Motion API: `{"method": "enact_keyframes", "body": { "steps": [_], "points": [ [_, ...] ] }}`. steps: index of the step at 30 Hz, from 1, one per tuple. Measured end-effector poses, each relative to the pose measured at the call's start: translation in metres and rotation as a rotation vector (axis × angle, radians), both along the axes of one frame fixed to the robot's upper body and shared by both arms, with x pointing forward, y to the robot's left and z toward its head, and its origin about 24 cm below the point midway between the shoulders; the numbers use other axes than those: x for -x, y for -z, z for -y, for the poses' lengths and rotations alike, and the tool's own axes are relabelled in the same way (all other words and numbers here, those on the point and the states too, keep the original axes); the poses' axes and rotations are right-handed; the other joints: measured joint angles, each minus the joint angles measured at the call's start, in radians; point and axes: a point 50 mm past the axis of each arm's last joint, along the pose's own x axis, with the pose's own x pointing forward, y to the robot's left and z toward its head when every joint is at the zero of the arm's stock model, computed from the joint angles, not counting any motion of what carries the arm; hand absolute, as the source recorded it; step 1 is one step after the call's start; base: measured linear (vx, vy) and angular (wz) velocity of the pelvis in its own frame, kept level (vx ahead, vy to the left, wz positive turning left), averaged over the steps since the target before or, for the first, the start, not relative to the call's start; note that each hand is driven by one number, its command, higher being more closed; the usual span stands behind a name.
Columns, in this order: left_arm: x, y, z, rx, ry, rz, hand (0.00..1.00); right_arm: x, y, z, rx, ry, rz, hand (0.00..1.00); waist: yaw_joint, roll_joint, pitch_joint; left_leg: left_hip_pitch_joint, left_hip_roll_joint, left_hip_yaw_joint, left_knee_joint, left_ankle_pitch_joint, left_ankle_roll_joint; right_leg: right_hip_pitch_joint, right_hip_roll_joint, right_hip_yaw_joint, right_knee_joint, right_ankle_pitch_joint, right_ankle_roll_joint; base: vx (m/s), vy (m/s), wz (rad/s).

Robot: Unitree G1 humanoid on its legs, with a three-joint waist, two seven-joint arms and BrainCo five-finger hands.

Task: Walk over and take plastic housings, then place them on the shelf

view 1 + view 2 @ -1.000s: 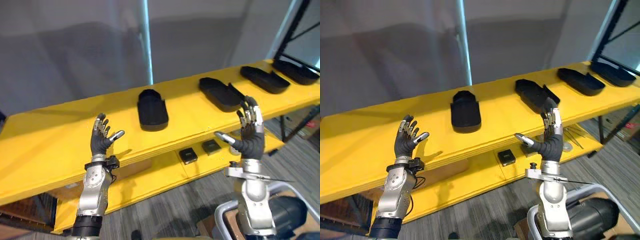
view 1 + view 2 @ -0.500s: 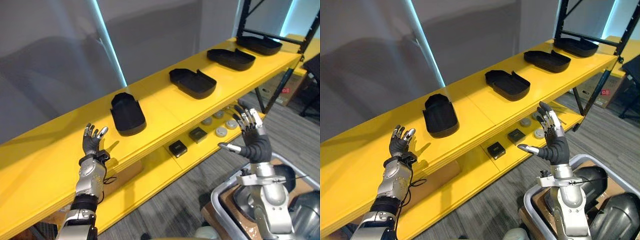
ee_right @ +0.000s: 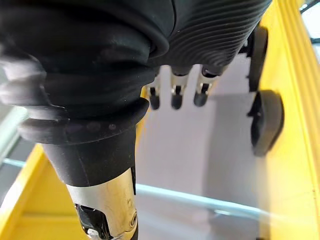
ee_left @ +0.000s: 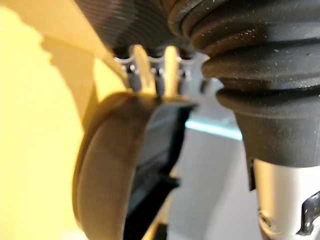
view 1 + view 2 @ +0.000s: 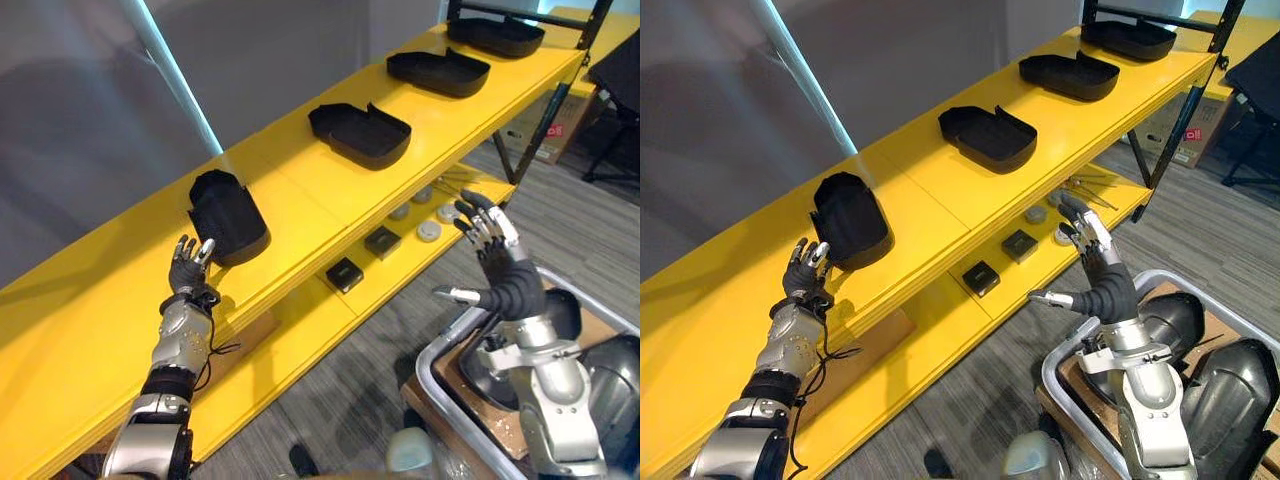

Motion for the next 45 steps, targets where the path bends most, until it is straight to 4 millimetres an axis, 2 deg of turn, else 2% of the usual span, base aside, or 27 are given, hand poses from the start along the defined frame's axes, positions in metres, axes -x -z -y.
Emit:
{"method": "enact_keyframes", "body": {
  "steps": [4, 8, 14, 19, 24, 31, 34, 37, 38, 39, 40, 43, 44, 45],
  "points": [
    [-0.004, -0.006, 0.000, -0.022, 0.025, 0.004, 0.00, -0.001, -0.002, 0.001, -0.012, 0.016, 0.010, 0.00, -0.001, -0.005, 0.012, 0.002, -0.003, 0.000, 0.000, 0.000, 0.001, 0.001, 0.000, 0.000, 0.001, -0.001, -0.001, 0.01, -0.002, 0.00],
    [-0.012, -0.017, 0.001, -0.003, 0.032, 0.043, 0.00, -0.002, -0.002, 0.000, -0.019, 0.023, 0.013, 0.00, 0.000, -0.007, 0.048, 0.002, -0.004, 0.000, 0.000, 0.000, 0.000, 0.001, -0.002, 0.000, 0.001, -0.005, -0.006, 0.00, 0.000, 0.00],
    [-0.012, -0.022, -0.008, -0.018, 0.033, 0.039, 0.00, -0.003, -0.001, -0.001, -0.027, 0.024, 0.007, 0.00, -0.002, -0.020, 0.059, 0.009, -0.005, 0.012, 0.000, 0.000, 0.001, 0.001, -0.001, 0.012, 0.000, -0.001, 0.000, 0.01, -0.002, -0.04],
    [-0.018, -0.031, -0.007, -0.021, 0.037, 0.066, 0.00, -0.003, -0.001, -0.001, -0.036, 0.034, 0.009, 0.00, 0.000, -0.035, 0.071, 0.002, -0.004, 0.014, 0.000, -0.001, -0.002, -0.011, -0.001, 0.018, -0.004, -0.004, -0.005, 0.00, 0.000, -0.01],
    [-0.020, -0.039, -0.012, -0.010, 0.024, 0.085, 0.00, -0.004, -0.001, -0.003, -0.041, 0.029, 0.007, 0.00, -0.002, -0.038, 0.087, -0.001, -0.004, 0.017, 0.000, 0.000, 0.001, -0.015, -0.001, 0.022, -0.005, -0.001, -0.003, 0.00, 0.000, 0.00],
    [-0.023, -0.046, -0.018, -0.040, -0.045, 0.066, 0.00, -0.004, 0.002, -0.007, -0.043, 0.014, -0.003, 0.00, -0.001, -0.041, 0.089, -0.001, -0.003, 0.019, 0.000, 0.001, 0.001, -0.011, 0.002, 0.021, -0.007, 0.005, 0.003, 0.04, -0.008, -0.01],
    [-0.020, -0.047, -0.027, -0.091, -0.115, 0.052, 0.00, -0.003, 0.003, -0.007, -0.042, 0.006, -0.005, 0.00, 0.000, -0.041, 0.089, 0.004, -0.001, 0.013, 0.000, 0.001, 0.001, 0.003, 0.005, 0.009, -0.019, 0.006, 0.003, 0.01, -0.002, 0.04],
    [0.001, -0.046, -0.047, -0.138, -0.232, 0.097, 0.00, 0.004, 0.013, -0.008, -0.069, -0.016, -0.048, 0.00, 0.002, -0.042, 0.088, 0.022, 0.004, 0.003, 0.001, 0.001, 0.001, 0.037, 0.010, -0.007, -0.036, 0.011, 0.006, 0.02, -0.019, 0.07],
    [0.013, -0.045, -0.053, -0.164, -0.266, 0.127, 0.00, 0.006, 0.017, -0.009, -0.078, -0.027, -0.067, 0.00, 0.004, -0.041, 0.088, 0.024, 0.006, -0.002, 0.001, 0.000, 0.001, 0.043, 0.012, -0.012, -0.039, 0.011, 0.006, 0.02, -0.024, 0.19],
    [0.033, -0.044, -0.059, -0.237, -0.323, 0.166, 0.00, 0.010, 0.024, -0.013, -0.100, -0.054, -0.100, 0.00, 0.007, -0.041, 0.088, 0.023, 0.007, -0.019, 0.001, 0.000, 0.001, 0.057, 0.011, -0.032, -0.046, 0.011, 0.006, 0.02, -0.023, 0.25],
    [0.042, -0.044, -0.059, -0.258, -0.345, 0.179, 0.00, 0.011, 0.027, -0.015, -0.113, -0.067, -0.114, 0.00, 0.013, -0.041, 0.087, 0.024, 0.007, -0.027, 0.002, 0.000, 0.001, 0.065, 0.011, -0.039, -0.050, 0.011, 0.006, 0.02, -0.024, 0.34],
    [0.082, -0.040, -0.037, -0.292, -0.422, 0.254, 0.00, 0.015, 0.037, -0.030, -0.136, -0.134, -0.171, 0.00, 0.073, -0.039, 0.067, 0.030, 0.002, -0.074, 0.003, -0.001, 0.000, 0.112, 0.003, -0.092, -0.070, 0.007, 0.005, 0.01, -0.007, 0.42],
    [0.099, -0.037, -0.028, -0.289, -0.430, 0.266, 0.00, 0.014, 0.042, -0.041, -0.145, -0.176, -0.196, 1.00, 0.098, -0.040, 0.050, 0.029, 0.000, -0.098, 0.003, -0.001, 0.000, 0.124, 0.000, -0.117, -0.070, 0.000, 0.002, 0.00, -0.007, 0.54],
    [0.108, -0.035, -0.023, -0.292, -0.430, 0.266, 0.00, 0.013, 0.045, -0.046, -0.153, -0.191, -0.212, 1.00, 0.112, -0.040, 0.039, 0.028, -0.002, -0.112, 0.002, -0.001, -0.001, 0.133, 0.000, -0.128, -0.070, -0.006, 0.002, 0.01, -0.019, 0.60]
  ]
}}
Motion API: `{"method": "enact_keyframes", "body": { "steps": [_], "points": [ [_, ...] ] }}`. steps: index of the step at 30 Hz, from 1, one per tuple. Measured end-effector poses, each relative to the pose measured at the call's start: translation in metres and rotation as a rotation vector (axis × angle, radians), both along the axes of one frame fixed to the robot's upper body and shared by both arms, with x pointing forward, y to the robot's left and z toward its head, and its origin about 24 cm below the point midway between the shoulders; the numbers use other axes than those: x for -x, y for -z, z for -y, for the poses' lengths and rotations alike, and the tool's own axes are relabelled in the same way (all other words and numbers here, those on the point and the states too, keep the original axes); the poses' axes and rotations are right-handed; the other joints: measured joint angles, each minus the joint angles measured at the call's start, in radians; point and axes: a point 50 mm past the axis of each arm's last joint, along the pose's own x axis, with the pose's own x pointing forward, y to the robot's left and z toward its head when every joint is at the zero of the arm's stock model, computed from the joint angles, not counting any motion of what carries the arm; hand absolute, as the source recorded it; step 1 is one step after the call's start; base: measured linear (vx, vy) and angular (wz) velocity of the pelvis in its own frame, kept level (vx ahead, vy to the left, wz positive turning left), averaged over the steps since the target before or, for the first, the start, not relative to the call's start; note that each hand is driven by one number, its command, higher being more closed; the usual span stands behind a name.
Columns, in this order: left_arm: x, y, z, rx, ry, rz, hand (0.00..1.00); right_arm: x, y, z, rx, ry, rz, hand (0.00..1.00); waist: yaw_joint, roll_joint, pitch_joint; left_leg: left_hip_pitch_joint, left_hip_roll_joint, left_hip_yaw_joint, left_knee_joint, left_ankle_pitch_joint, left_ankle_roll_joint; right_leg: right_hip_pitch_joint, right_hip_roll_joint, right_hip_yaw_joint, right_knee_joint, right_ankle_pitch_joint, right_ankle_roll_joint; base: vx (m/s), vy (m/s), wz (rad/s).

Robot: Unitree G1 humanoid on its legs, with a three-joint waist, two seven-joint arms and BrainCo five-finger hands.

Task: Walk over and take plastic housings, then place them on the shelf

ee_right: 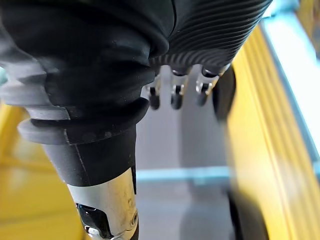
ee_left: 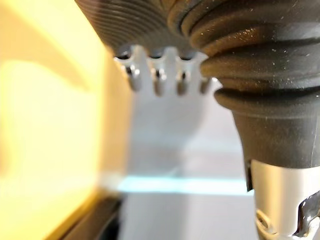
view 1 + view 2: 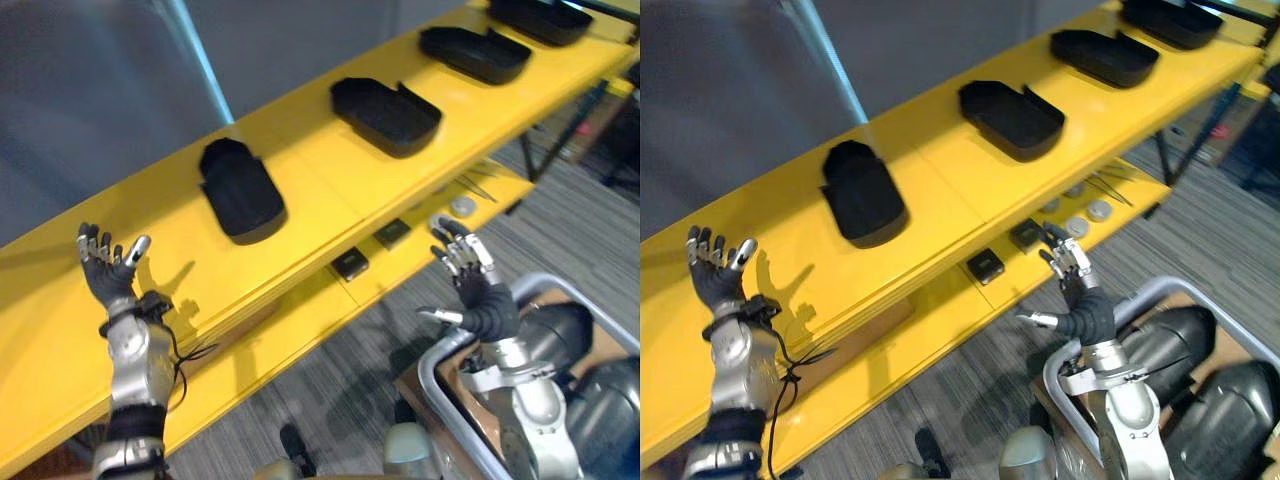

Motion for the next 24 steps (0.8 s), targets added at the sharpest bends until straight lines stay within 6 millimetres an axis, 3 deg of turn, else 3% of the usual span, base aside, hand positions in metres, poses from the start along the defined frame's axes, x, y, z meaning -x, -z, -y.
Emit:
{"method": "enact_keyframes", "body": {
  "steps": [3, 6, 9, 15, 20, 24],
  "points": [
    [0.036, 0.002, 0.021, -0.012, 0.034, -0.001, 0.00, -0.008, 0.017, -0.018, -0.012, -0.021, -0.091, 1.00, 0.062, -0.005, -0.047, -0.012, -0.018, -0.075, -0.001, -0.002, -0.006, 0.037, -0.017, -0.084, 0.009, -0.029, 0.002, 0.00, -0.012, 0.74],
    [0.054, -0.004, 0.036, -0.014, 0.100, 0.017, 0.00, -0.021, 0.025, -0.028, -0.016, 0.014, -0.127, 1.00, 0.112, -0.007, -0.059, -0.011, -0.034, -0.131, -0.001, 0.007, 0.002, 0.080, -0.029, -0.148, 0.004, -0.039, 0.006, 0.00, 0.011, 0.56],
    [0.059, -0.003, 0.048, -0.010, 0.180, 0.023, 0.00, -0.030, 0.031, -0.037, -0.022, 0.055, -0.159, 1.00, 0.144, -0.015, -0.062, -0.014, -0.042, -0.176, -0.002, 0.017, 0.000, 0.108, -0.030, -0.191, -0.004, -0.043, 0.002, -0.01, 0.004, 0.41],
    [0.058, -0.011, 0.072, -0.027, 0.417, 0.095, 0.00, -0.044, 0.061, -0.043, -0.009, 0.189, -0.303, 1.00, 0.168, -0.054, -0.076, -0.045, -0.046, -0.216, -0.002, 0.034, 0.005, 0.113, -0.026, -0.241, -0.017, -0.043, -0.002, 0.00, -0.004, 0.24],
    [0.056, -0.016, 0.075, -0.040, 0.454, 0.126, 0.00, -0.048, 0.082, -0.042, 0.022, 0.335, -0.400, 1.00, 0.182, -0.060, -0.068, -0.048, -0.047, -0.225, -0.002, 0.037, 0.008, 0.115, -0.024, -0.252, -0.019, -0.043, -0.003, 0.01, -0.004, 0.05],
    [0.053, -0.019, 0.078, 0.000, 0.480, 0.155, 0.00, -0.057, 0.088, -0.036, 0.064, 0.428, -0.411, 1.00, 0.191, -0.059, -0.062, -0.066, -0.044, -0.237, -0.002, 0.039, 0.004, 0.107, -0.018, -0.261, -0.023, -0.043, -0.004, 0.00, -0.016, 0.09]
  ]
}}
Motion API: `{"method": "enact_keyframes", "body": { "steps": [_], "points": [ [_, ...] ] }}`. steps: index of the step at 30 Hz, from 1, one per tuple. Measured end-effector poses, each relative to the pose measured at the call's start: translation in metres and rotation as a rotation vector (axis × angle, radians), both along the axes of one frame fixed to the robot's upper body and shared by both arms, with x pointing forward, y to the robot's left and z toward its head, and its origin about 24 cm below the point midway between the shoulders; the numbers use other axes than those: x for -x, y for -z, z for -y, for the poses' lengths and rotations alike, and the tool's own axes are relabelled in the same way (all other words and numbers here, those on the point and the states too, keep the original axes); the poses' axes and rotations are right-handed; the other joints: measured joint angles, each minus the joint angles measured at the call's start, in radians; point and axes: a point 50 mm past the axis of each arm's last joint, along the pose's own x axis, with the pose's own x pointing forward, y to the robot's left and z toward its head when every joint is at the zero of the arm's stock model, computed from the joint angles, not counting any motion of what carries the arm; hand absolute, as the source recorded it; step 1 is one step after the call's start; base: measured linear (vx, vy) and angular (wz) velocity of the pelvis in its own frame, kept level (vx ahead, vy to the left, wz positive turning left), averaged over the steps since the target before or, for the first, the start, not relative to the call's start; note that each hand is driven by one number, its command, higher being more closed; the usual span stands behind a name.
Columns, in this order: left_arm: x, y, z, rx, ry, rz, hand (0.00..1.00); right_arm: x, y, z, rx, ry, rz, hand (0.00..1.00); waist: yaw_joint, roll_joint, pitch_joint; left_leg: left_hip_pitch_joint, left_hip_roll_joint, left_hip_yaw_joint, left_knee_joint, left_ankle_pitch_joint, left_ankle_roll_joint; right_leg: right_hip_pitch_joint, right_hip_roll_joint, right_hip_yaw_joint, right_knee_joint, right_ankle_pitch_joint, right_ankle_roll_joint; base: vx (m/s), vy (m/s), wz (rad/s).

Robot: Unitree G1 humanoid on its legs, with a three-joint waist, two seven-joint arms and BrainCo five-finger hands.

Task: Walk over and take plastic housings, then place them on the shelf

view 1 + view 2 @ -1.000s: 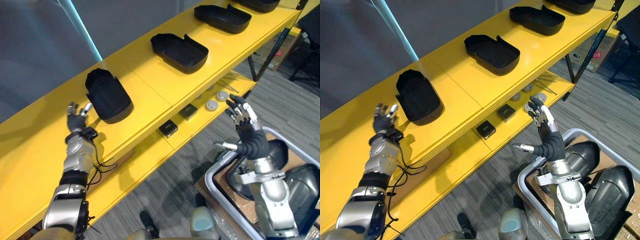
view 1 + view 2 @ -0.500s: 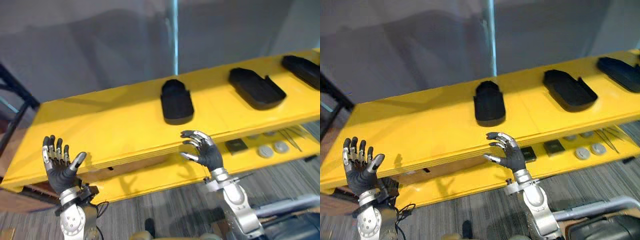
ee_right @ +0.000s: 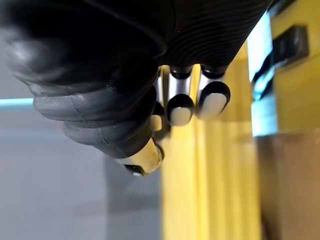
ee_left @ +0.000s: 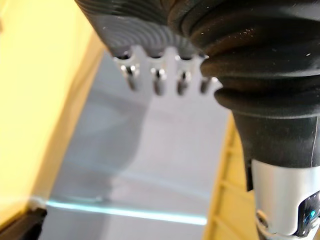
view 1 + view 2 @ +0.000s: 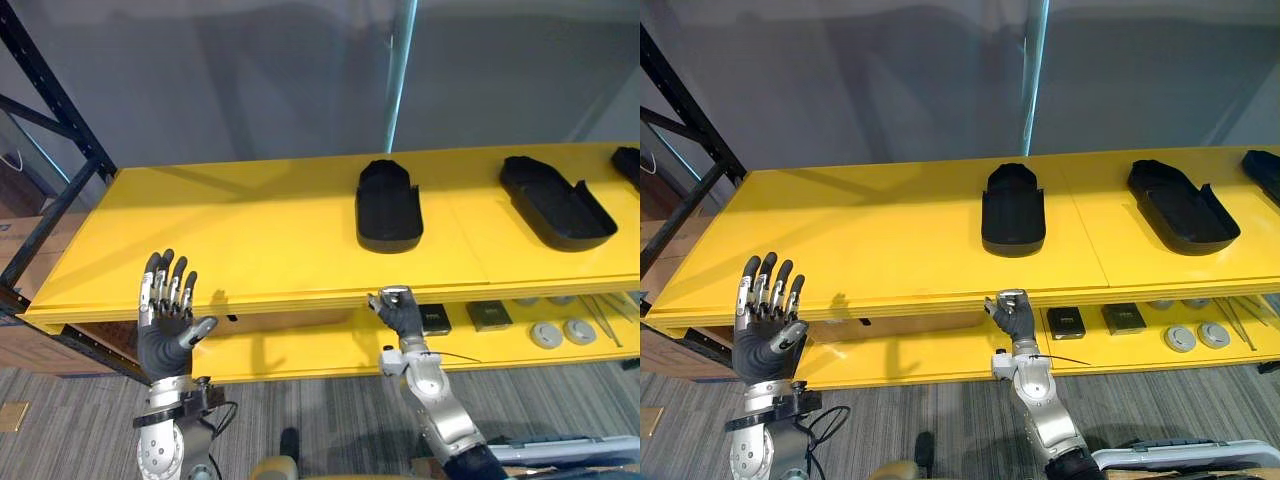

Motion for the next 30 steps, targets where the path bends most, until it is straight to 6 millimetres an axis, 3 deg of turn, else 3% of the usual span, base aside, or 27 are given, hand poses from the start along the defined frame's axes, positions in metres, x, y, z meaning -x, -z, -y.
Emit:
{"method": "enact_keyframes", "body": {
  "steps": [3, 7, 13, 14, 15, 16, 17, 19, 24, 25, 26, 27, 30],
  "points": [
    [-0.004, -0.002, 0.011, 0.016, 0.107, 0.028, 0.00, -0.023, -0.008, 0.012, 0.031, 0.079, 0.025, 1.00, 0.008, -0.001, 0.028, -0.016, -0.001, -0.012, 0.000, 0.004, -0.001, -0.009, 0.001, -0.012, 0.001, 0.000, 0.000, -0.01, -0.012, 0.13],
    [-0.011, -0.007, 0.018, 0.028, 0.181, 0.064, 0.00, -0.027, -0.014, 0.015, 0.038, 0.098, 0.077, 1.00, 0.003, -0.010, 0.057, -0.034, -0.001, -0.032, 0.001, 0.016, -0.001, -0.020, 0.004, -0.030, 0.014, 0.001, -0.002, -0.03, -0.012, 0.14],
    [-0.016, -0.011, 0.020, 0.067, 0.225, 0.098, 0.00, -0.044, -0.028, 0.033, 0.054, 0.155, 0.127, 1.00, 0.001, 0.034, 0.103, -0.063, -0.002, -0.072, -0.001, 0.022, -0.003, -0.030, 0.009, -0.063, 0.028, -0.001, 0.000, -0.12, 0.001, 0.18],
    [-0.016, -0.011, 0.020, 0.064, 0.230, 0.099, 0.00, -0.047, -0.031, 0.037, 0.054, 0.171, 0.137, 1.00, -0.001, 0.034, 0.109, -0.073, -0.006, -0.077, 0.000, 0.006, -0.024, -0.031, 0.002, -0.076, 0.017, 0.004, -0.008, -0.15, 0.070, 0.22],
    [-0.017, -0.011, 0.019, 0.051, 0.234, 0.099, 0.00, -0.052, -0.036, 0.042, 0.046, 0.195, 0.155, 1.00, 0.001, -0.013, 0.133, -0.112, -0.045, -0.079, 0.115, -0.006, 0.021, -0.037, -0.036, -0.078, -0.012, 0.020, -0.017, -0.10, 0.057, 0.07],
    [-0.016, -0.010, 0.018, 0.048, 0.234, 0.094, 0.00, -0.055, -0.039, 0.043, 0.046, 0.198, 0.161, 1.00, 0.010, -0.009, 0.136, -0.131, -0.053, -0.080, 0.217, -0.034, 0.036, -0.042, -0.042, -0.071, -0.016, 0.022, -0.013, -0.06, 0.036, -0.13],
    [-0.015, -0.008, 0.018, 0.054, 0.235, 0.085, 0.00, -0.057, -0.042, 0.044, 0.050, 0.203, 0.166, 1.00, 0.014, 0.017, 0.132, -0.136, -0.045, -0.079, 0.238, -0.110, 0.031, -0.044, -0.017, -0.066, -0.027, 0.024, -0.012, -0.01, 0.007, -0.13],
    [-0.018, -0.006, 0.016, 0.068, 0.241, 0.077, 0.00, -0.062, -0.048, 0.051, 0.038, 0.246, 0.184, 1.00, 0.015, -0.001, 0.145, -0.120, -0.054, -0.077, 0.154, -0.094, 0.022, -0.052, -0.029, -0.062, -0.043, 0.050, -0.004, -0.04, 0.047, 0.06],
    [-0.014, -0.004, 0.015, 0.078, 0.235, 0.066, 0.00, -0.069, -0.051, 0.062, 0.043, 0.306, 0.171, 1.00, 0.023, 0.007, 0.147, -0.075, -0.071, -0.079, 0.027, -0.090, 0.015, -0.076, -0.047, -0.061, -0.021, 0.043, -0.014, -0.05, 0.029, 0.16],
    [-0.014, -0.004, 0.016, 0.079, 0.236, 0.067, 0.00, -0.072, -0.054, 0.063, 0.051, 0.309, 0.180, 1.00, 0.021, -0.018, 0.157, -0.083, -0.094, -0.075, 0.057, -0.085, 0.029, -0.088, -0.075, -0.060, -0.026, 0.042, -0.022, -0.05, 0.051, 0.01],
    [-0.013, -0.003, 0.016, 0.083, 0.234, 0.062, 0.00, -0.073, -0.056, 0.064, 0.057, 0.311, 0.184, 1.00, 0.027, -0.014, 0.157, -0.108, -0.096, -0.080, 0.145, -0.088, 0.040, -0.092, -0.076, -0.058, -0.027, 0.042, -0.022, 0.04, 0.046, -0.26],
    [-0.012, -0.001, 0.016, 0.088, 0.230, 0.054, 0.00, -0.074, -0.058, 0.066, 0.067, 0.315, 0.190, 1.00, 0.041, 0.029, 0.144, -0.108, -0.073, -0.084, 0.188, -0.127, 0.054, -0.094, -0.041, -0.057, -0.035, 0.048, -0.019, 0.11, 0.002, -0.17],
    [-0.016, -0.005, 0.016, 0.071, 0.244, 0.068, 0.00, -0.075, -0.061, 0.066, 0.058, 0.340, 0.205, 1.00, 0.036, 0.005, 0.152, -0.084, -0.083, -0.080, 0.108, -0.091, 0.036, -0.097, -0.051, -0.059, -0.049, 0.069, -0.020, 0.05, -0.005, 0.08]
  ]
}}
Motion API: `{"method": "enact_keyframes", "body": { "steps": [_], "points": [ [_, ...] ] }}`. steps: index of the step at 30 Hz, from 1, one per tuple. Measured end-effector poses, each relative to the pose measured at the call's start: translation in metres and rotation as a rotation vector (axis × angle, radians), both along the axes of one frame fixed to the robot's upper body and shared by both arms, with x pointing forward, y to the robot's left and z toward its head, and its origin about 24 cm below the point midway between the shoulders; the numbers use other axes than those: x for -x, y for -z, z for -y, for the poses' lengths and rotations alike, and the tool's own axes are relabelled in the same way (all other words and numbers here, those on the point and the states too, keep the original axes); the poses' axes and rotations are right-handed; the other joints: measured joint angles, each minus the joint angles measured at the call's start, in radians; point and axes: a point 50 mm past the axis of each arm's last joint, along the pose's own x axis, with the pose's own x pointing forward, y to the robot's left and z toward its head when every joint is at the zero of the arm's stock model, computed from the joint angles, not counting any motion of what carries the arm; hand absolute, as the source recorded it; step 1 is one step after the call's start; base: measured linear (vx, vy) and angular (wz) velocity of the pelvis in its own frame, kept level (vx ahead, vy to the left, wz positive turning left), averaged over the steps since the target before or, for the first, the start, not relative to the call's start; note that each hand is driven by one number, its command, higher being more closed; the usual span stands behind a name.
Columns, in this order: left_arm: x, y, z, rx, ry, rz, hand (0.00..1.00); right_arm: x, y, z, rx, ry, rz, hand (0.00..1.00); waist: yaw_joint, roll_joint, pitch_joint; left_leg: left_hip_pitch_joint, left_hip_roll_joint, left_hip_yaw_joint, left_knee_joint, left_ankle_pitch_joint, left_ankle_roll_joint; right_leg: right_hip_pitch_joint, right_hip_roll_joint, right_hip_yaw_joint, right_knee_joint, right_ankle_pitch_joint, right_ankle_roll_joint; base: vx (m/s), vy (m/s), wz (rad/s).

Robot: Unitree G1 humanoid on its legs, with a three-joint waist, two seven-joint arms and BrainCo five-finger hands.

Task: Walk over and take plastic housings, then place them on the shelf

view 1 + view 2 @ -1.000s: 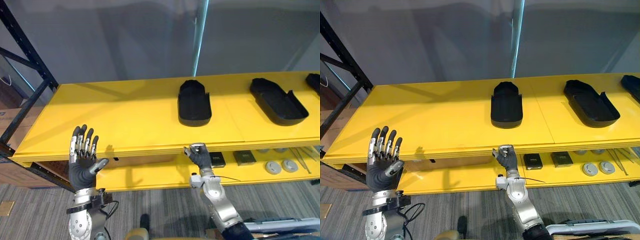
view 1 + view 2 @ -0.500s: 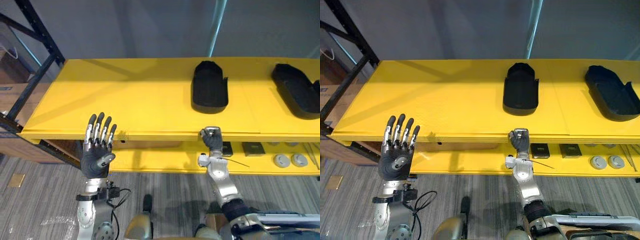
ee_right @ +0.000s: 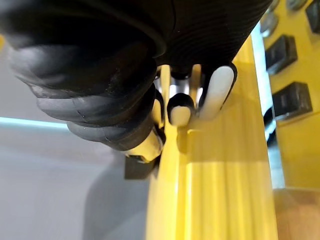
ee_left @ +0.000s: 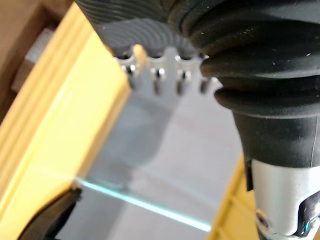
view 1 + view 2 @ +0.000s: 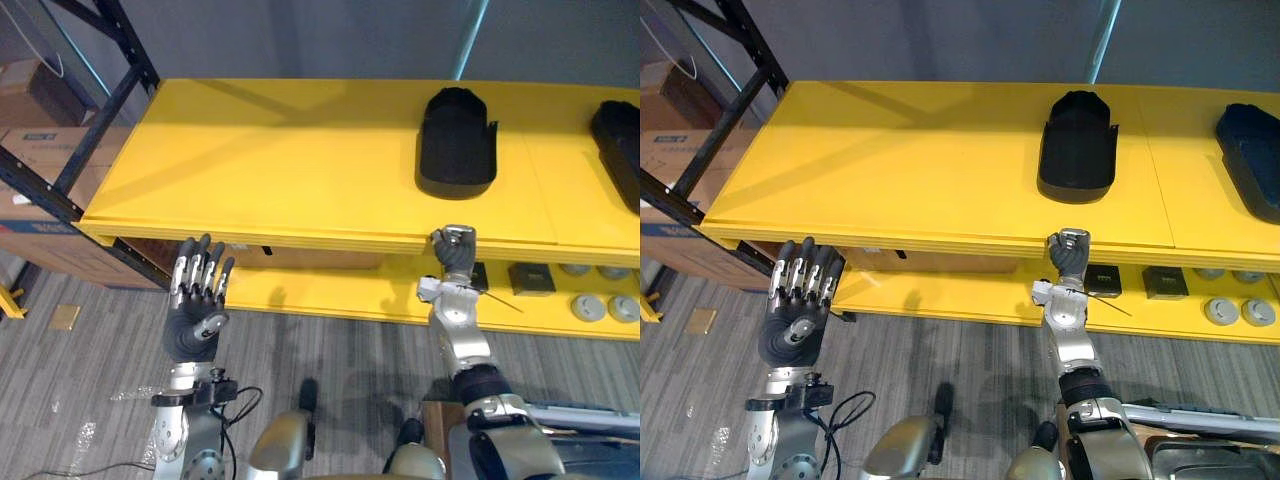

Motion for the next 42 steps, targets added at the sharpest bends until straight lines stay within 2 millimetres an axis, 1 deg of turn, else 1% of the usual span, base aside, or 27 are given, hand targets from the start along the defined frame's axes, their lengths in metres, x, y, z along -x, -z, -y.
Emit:
{"method": "enact_keyframes", "body": {
  "steps": [1, 4, 6, 8, 9, 10, 12, 13, 15, 18, 19, 20, 21, 23, 26, 27, 28, 30, 32, 33, 34, 36, 37, 38, 39, 41, 42],
  "points": [
    [0.000, 0.000, 0.000, 0.000, 0.000, -0.002, 0.00, 0.000, 0.001, 0.000, -0.002, 0.004, -0.002, 0.00, 0.001, -0.001, 0.000, 0.006, 0.000, 0.000, -0.013, 0.007, 0.003, 0.000, 0.000, 0.000, 0.003, 0.000, 0.000, 0.03, -0.008, 0.05],
    [0.002, 0.001, -0.001, 0.002, -0.002, -0.009, 0.00, 0.000, 0.001, -0.002, -0.003, 0.003, -0.002, 0.00, 0.001, 0.000, 0.000, 0.020, 0.005, 0.003, -0.034, 0.014, -0.002, -0.001, 0.002, 0.000, 0.012, 0.000, 0.000, 0.00, 0.000, 0.00],
    [0.002, 0.002, -0.001, 0.024, 0.000, -0.012, 0.00, 0.006, -0.003, -0.006, -0.023, 0.011, 0.031, 0.00, 0.001, 0.000, 0.000, 0.038, 0.013, 0.004, -0.058, 0.024, -0.008, -0.003, 0.007, 0.001, 0.013, 0.000, 0.000, 0.03, -0.040, 0.01],
    [0.004, 0.003, -0.001, 0.027, -0.005, -0.019, 0.00, 0.018, -0.020, -0.010, -0.032, 0.001, 0.133, 0.00, 0.000, 0.000, 0.000, 0.040, 0.020, 0.007, -0.065, 0.028, -0.012, -0.008, 0.013, 0.003, 0.014, 0.001, -0.001, 0.06, -0.060, -0.04],
    [0.006, 0.006, -0.002, 0.034, -0.016, -0.031, 0.00, 0.031, -0.038, -0.017, -0.015, -0.019, 0.233, 0.00, 0.001, -0.004, 0.000, 0.042, 0.031, 0.029, -0.066, 0.035, -0.011, -0.012, 0.019, 0.006, 0.012, 0.004, -0.005, 0.08, -0.059, -0.18],
    [0.007, 0.006, -0.001, 0.036, -0.018, -0.035, 0.00, 0.039, -0.046, -0.019, -0.012, -0.031, 0.278, 0.00, 0.001, -0.008, 0.000, 0.045, 0.033, 0.034, -0.067, 0.035, -0.012, -0.013, 0.019, 0.008, 0.012, 0.016, -0.010, 0.12, -0.064, -0.24],
    [0.008, 0.007, -0.002, 0.041, -0.026, -0.041, 0.00, 0.070, -0.061, -0.025, 0.000, -0.117, 0.377, 0.00, -0.006, -0.022, -0.003, 0.066, 0.041, 0.056, -0.083, 0.039, -0.009, -0.012, 0.024, 0.023, 0.012, 0.040, 0.001, 0.16, -0.062, -0.27],
    [0.009, 0.006, -0.002, 0.042, -0.028, -0.039, 0.00, 0.076, -0.063, -0.026, 0.001, -0.145, 0.389, 0.00, -0.009, -0.025, -0.003, 0.070, 0.045, 0.061, -0.082, 0.037, -0.008, -0.011, 0.028, 0.032, 0.010, 0.048, 0.006, 0.17, -0.067, -0.32],
    [0.010, -0.001, -0.002, 0.042, -0.033, -0.013, 0.00, 0.097, -0.066, -0.024, -0.012, -0.245, 0.416, 0.00, -0.036, -0.037, -0.006, 0.077, 0.053, 0.085, -0.081, 0.023, -0.015, -0.008, 0.040, 0.051, 0.001, 0.053, 0.005, 0.16, -0.050, -0.30],
    [0.010, -0.004, -0.002, 0.041, -0.031, 0.005, 0.00, 0.113, -0.067, -0.020, -0.014, -0.336, 0.425, 0.00, -0.044, -0.043, -0.008, 0.111, 0.066, 0.114, -0.082, -0.001, -0.021, 0.003, 0.048, 0.076, 0.000, 0.053, 0.005, 0.11, -0.040, -0.38],
    [0.010, -0.005, -0.003, 0.038, -0.034, 0.008, 0.00, 0.121, -0.068, -0.019, -0.039, -0.397, 0.443, 0.00, -0.050, -0.047, -0.011, 0.124, 0.072, 0.126, -0.083, -0.010, -0.023, 0.007, 0.051, 0.088, 0.000, 0.053, 0.005, 0.08, -0.033, -0.35],
    [0.011, -0.006, -0.007, 0.029, -0.050, 0.014, 0.00, 0.130, -0.071, -0.019, -0.081, -0.495, 0.490, 0.00, -0.066, -0.064, -0.027, 0.126, 0.075, 0.144, -0.083, -0.019, -0.025, 0.003, 0.054, 0.097, -0.009, 0.053, 0.005, 0.08, -0.038, -0.40],
    [0.011, -0.006, -0.007, 0.026, -0.048, 0.016, 0.00, 0.133, -0.071, -0.018, -0.092, -0.524, 0.505, 0.00, -0.068, -0.074, -0.035, 0.137, 0.076, 0.156, -0.089, -0.021, -0.026, 0.003, 0.055, 0.112, -0.009, 0.053, 0.005, 0.05, -0.025, -0.35],
    [0.011, -0.007, -0.006, 0.022, -0.040, 0.021, 0.00, 0.136, -0.068, -0.017, -0.117, -0.529, 0.500, 0.00, -0.070, -0.079, -0.058, 0.144, 0.074, 0.167, -0.098, -0.025, -0.024, 0.003, 0.054, 0.119, -0.012, 0.052, 0.005, 0.01, 0.002, -0.17],
    [0.007, -0.010, -0.003, 0.023, -0.023, 0.042, 0.00, 0.139, -0.058, -0.009, -0.165, -0.468, 0.463, 0.00, -0.075, -0.080, -0.089, 0.156, 0.072, 0.183, -0.098, -0.034, -0.022, 0.004, 0.052, 0.128, -0.011, 0.051, 0.004, 0.01, 0.010, -0.13],
    [0.007, -0.010, -0.002, 0.018, -0.013, 0.048, 0.00, 0.142, -0.053, -0.006, -0.192, -0.414, 0.444, 0.00, -0.076, -0.080, -0.103, 0.162, 0.072, 0.199, -0.098, -0.037, -0.022, 0.000, 0.052, 0.145, -0.009, 0.048, 0.005, 0.01, 0.016, -0.27],
    [0.007, -0.010, 0.000, 0.017, 0.003, 0.053, 0.00, 0.145, -0.047, -0.002, -0.221, -0.350, 0.423, 0.00, -0.091, -0.078, -0.114, 0.170, 0.068, 0.207, -0.099, -0.039, -0.022, 0.002, 0.050, 0.151, -0.005, 0.043, 0.005, 0.01, 0.021, -0.28],
    [0.005, -0.011, 0.009, 0.019, 0.046, 0.060, 0.00, 0.151, -0.037, 0.005, -0.245, -0.261, 0.381, 0.00, -0.098, -0.075, -0.124, 0.186, 0.066, 0.225, -0.099, -0.045, -0.023, -0.005, 0.049, 0.177, 0.011, 0.033, 0.010, 0.00, 0.019, -0.33],
    [0.004, -0.010, 0.024, 0.010, 0.122, 0.064, 0.00, 0.166, -0.017, 0.019, -0.264, -0.127, 0.286, 0.00, -0.133, -0.061, -0.156, 0.193, 0.066, 0.266, -0.100, -0.053, -0.022, -0.039, 0.049, 0.224, 0.042, 0.023, 0.005, 0.00, 0.022, -0.52],
    [0.003, -0.010, 0.028, 0.009, 0.144, 0.069, 0.00, 0.169, -0.013, 0.022, -0.265, -0.092, 0.268, 0.00, -0.143, -0.058, -0.159, 0.198, 0.066, 0.279, -0.100, -0.055, -0.022, -0.045, 0.049, 0.238, 0.046, 0.023, 0.005, -0.01, 0.040, -0.66],
    [-0.001, -0.009, 0.036, 0.011, 0.186, 0.069, 0.00, 0.178, -0.007, 0.031, -0.265, -0.023, 0.236, 0.00, -0.162, -0.053, -0.160, 0.213, 0.066, 0.310, -0.100, -0.061, -0.021, -0.055, 0.051, 0.271, 0.056, 0.022, 0.005, -0.02, 0.039, -0.70],
    [-0.009, -0.006, 0.051, 0.004, 0.270, 0.050, 0.00, 0.192, 0.000, 0.045, -0.251, 0.083, 0.194, 0.00, -0.203, -0.051, -0.165, 0.242, 0.066, 0.371, -0.105, -0.073, -0.022, -0.071, 0.056, 0.334, 0.067, 0.024, 0.008, -0.03, 0.044, -0.87],
    [-0.011, -0.005, 0.055, -0.004, 0.296, 0.041, 0.00, 0.195, 0.001, 0.049, -0.247, 0.111, 0.186, 0.00, -0.213, -0.051, -0.165, 0.250, 0.066, 0.392, -0.105, -0.080, -0.022, -0.078, 0.057, 0.350, 0.069, 0.026, 0.010, -0.06, 0.060, -1.11],
    [-0.016, -0.002, 0.064, -0.015, 0.343, 0.019, 0.00, 0.203, 0.004, 0.057, -0.243, 0.164, 0.173, 0.00, -0.234, -0.053, -0.167, 0.264, 0.068, 0.448, -0.105, -0.091, -0.021, -0.100, 0.062, 0.404, 0.069, 0.031, 0.019, -0.06, 0.048, -0.96],
    [-0.017, -0.001, 0.067, -0.022, 0.351, 0.006, 0.00, 0.206, 0.005, 0.059, -0.246, 0.177, 0.169, 0.00, -0.240, -0.056, -0.171, 0.264, 0.068, 0.474, -0.105, -0.097, -0.019, -0.113, 0.066, 0.425, 0.068, 0.033, 0.020, -0.07, 0.048, -1.18],
    [-0.022, 0.003, 0.074, -0.068, 0.369, -0.025, 0.00, 0.212, 0.015, 0.063, -0.282, 0.210, 0.133, 0.00, -0.270, -0.062, -0.180, 0.289, 0.077, 0.558, -0.104, -0.106, -0.034, -0.131, 0.084, 0.457, 0.037, 0.038, 0.007, -0.04, 0.011, -1.17],
    [-0.024, 0.004, 0.075, -0.097, 0.357, -0.030, 0.00, 0.212, 0.021, 0.062, -0.295, 0.211, 0.115, 0.00, -0.274, -0.063, -0.185, 0.299, 0.088, 0.606, -0.104, -0.113, -0.045, -0.141, 0.093, 0.457, 0.031, 0.052, -0.015, -0.03, -0.014, -1.10]
  ]
}}
